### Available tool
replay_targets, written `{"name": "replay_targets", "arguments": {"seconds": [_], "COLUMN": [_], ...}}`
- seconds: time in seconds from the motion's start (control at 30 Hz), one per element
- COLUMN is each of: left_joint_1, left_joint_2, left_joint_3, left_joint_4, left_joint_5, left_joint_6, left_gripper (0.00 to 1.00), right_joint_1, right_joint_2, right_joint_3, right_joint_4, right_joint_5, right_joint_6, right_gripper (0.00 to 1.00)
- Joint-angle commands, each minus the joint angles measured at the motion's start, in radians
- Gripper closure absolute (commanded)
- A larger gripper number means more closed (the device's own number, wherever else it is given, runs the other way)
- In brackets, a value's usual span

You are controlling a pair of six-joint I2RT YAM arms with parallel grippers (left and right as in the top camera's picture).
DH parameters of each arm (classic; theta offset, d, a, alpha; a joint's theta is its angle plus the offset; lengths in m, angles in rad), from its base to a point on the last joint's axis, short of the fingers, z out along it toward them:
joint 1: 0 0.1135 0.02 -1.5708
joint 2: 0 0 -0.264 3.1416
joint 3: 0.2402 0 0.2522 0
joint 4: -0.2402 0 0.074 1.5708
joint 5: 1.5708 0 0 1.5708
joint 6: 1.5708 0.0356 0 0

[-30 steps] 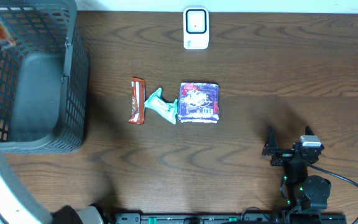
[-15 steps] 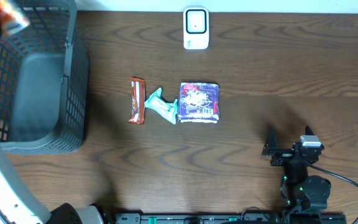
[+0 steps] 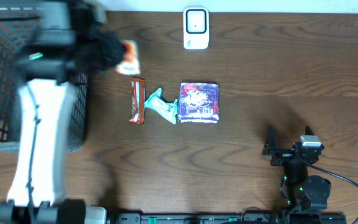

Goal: Scan the item barcode
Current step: 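Carry the orange-white pack out and drop it onto the snack bar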

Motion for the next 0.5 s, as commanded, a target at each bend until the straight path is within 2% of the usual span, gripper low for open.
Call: {"name": "replay_targets", "arguments": {"seconds": [0.0, 0.17, 0.3, 0.37, 0.43, 0.47], "left_joint_1": [-0.101, -0.181, -0.191, -0.187, -0.181, -0.178], "left_joint_2": [0.089, 0.22, 0.283, 0.289, 0.284, 0.282], "left_joint_3": [-0.065, -0.088, -0.087, -0.087, -0.087, -0.087], "left_joint_4": [-0.006, -0.007, -0.001, -0.002, -0.003, -0.003], "left_joint_5": [-0.179, -0.27, -0.33, -0.372, -0.403, -0.403], "left_joint_6": [0.036, 0.036, 0.036, 0.036, 0.036, 0.036], "left_gripper": [0.93, 0.92, 0.92, 0.75, 0.74, 0.7], "right_joint_1": [0.015, 0.015, 0.015, 0.015, 0.015, 0.015], "right_joint_2": [-0.004, -0.004, -0.004, -0.004, -0.004, -0.004], "right_joint_3": [-0.001, -0.001, -0.001, -0.001, -0.001, -0.001], "right_joint_4": [-0.005, -0.005, -0.005, -0.005, -0.005, -0.005], "right_joint_5": [0.001, 0.001, 0.001, 0.001, 0.001, 0.001], "right_joint_6": [-0.008, -0.008, -0.008, -0.008, -0.008, -0.008], "right_gripper": [0.01, 0.01, 0.01, 0.01, 0.01, 0.01]}}
